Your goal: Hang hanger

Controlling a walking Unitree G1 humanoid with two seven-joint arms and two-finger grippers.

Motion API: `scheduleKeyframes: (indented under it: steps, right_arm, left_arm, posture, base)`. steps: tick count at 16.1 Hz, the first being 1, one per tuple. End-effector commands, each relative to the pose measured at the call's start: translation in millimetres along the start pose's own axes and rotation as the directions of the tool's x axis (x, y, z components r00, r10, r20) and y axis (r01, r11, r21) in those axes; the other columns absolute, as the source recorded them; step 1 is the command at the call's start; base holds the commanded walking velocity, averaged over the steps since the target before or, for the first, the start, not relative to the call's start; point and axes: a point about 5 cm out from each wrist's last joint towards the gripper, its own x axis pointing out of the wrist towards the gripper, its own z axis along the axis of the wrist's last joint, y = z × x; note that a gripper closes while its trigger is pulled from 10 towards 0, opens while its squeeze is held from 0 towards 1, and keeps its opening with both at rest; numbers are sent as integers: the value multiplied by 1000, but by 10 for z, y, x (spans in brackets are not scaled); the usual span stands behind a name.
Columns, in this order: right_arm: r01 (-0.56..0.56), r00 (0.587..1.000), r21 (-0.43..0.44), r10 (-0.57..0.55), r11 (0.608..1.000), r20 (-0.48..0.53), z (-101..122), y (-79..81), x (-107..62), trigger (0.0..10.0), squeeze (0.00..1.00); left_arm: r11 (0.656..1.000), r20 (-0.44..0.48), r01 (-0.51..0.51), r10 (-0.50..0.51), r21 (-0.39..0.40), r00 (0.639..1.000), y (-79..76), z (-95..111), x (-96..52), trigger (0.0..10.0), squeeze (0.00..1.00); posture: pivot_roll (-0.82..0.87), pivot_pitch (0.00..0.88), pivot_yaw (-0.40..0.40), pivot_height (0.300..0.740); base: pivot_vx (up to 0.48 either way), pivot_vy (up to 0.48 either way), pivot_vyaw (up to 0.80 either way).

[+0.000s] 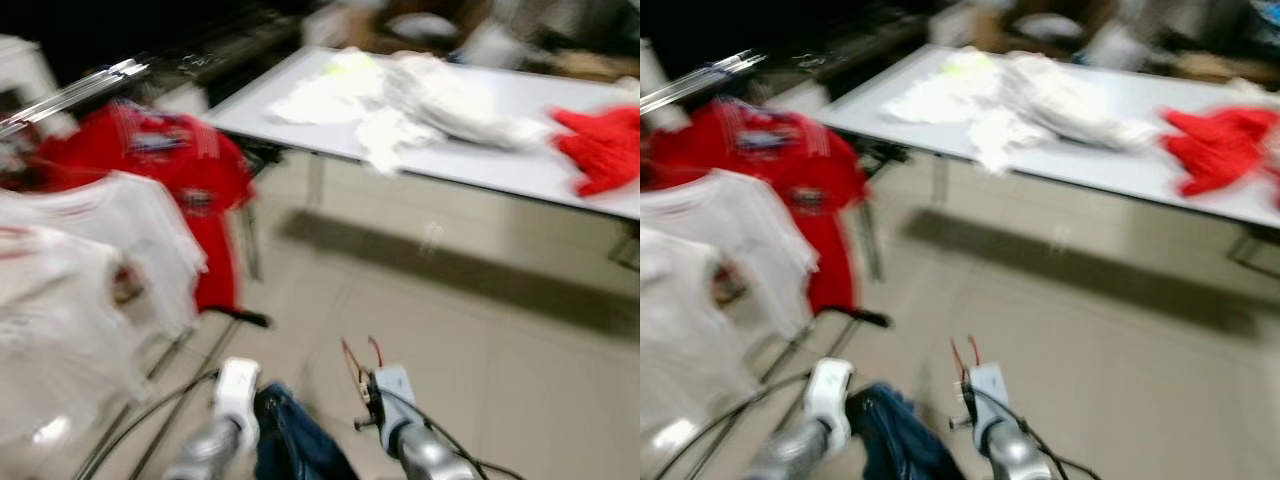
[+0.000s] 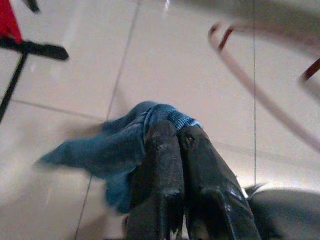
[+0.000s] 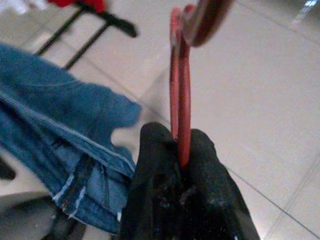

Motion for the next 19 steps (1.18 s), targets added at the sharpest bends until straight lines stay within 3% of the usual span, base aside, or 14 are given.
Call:
scheduleKeyframes:
  steps: [1, 2, 3, 4, 6, 8, 10, 11, 12, 15, 19]
  right_arm:
    - [14, 992, -33, -10, 999, 126, 257, -58, 15, 10000, 0]
    - [24, 987, -53, -15, 998, 163, 331, -94, 7, 10000, 0]
    - [61, 954, -133, -19, 989, 300, 624, -217, -79, 10000, 0]
    - [96, 919, -142, -33, 985, 392, 801, -410, -224, 10000, 0]
    - [143, 836, -125, -52, 982, 547, 980, -973, -724, 10000, 0]
    - [125, 801, -158, -6, 980, 599, 1072, -918, -914, 10000, 0]
    - [92, 792, -133, 8, 987, 611, 1183, -718, -1152, 10000, 0]
    - [90, 791, -132, 9, 987, 611, 1203, -690, -1202, 10000, 0]
    - [81, 790, -139, 22, 987, 613, 1257, -623, -1313, 10000, 0]
    - [71, 778, -127, 25, 989, 627, 1400, -546, -1371, 10000, 0]
    - [12, 772, -107, 58, 994, 633, 1589, -446, -1378, 10000, 0]
  left_arm:
    - [999, 101, 3, -7, 42, 995, 65, 234, 9, 10000, 0]
    - [998, 123, 5, -12, 58, 992, 85, 279, 0, 10000, 0]
    - [994, 205, 24, -46, 107, 978, 130, 455, -42, 10000, 0]
    - [990, 267, 19, -57, 143, 962, 150, 597, -88, 10000, 0]
    - [989, 440, 11, -76, 149, 895, 108, 991, -262, 10000, 0]
    - [989, 534, 18, -95, 148, 840, 13, 1242, -413, 10000, 0]
    - [996, 654, 63, -88, 62, 752, -115, 1554, -674, 10000, 0]
    - [996, 671, 76, -88, 47, 736, -144, 1601, -735, 10000, 0]
    - [995, 712, 100, -89, 26, 696, -248, 1710, -896, 10000, 0]
    - [992, 719, 70, -121, 101, 684, -437, 1785, -974, 10000, 0]
    - [993, 711, 57, -115, 105, 693, -576, 1888, -951, 10000, 0]
  posture:
    - [-94, 0, 81, 740]
    - [-94, 0, 81, 740]
    - [-98, 0, 80, 740]
    - [-100, 0, 78, 740]
    - [-99, 0, 67, 740]
    - [-101, 0, 62, 740]
    - [-112, 0, 61, 740]
    - [-118, 0, 62, 740]
    - [-123, 0, 65, 740]
    - [-127, 0, 66, 740]
    - [-124, 0, 56, 740]
  base:
    - [0, 0, -781]
    - [0, 0, -781]
    - [0, 0, -781]
    - [0, 0, -781]
    - [0, 0, -781]
    - [0, 0, -781]
    - [0, 0, -784]
    - [0, 0, -788]
    - [0, 0, -788]
    - [0, 0, -788]
    - [259, 0, -392]
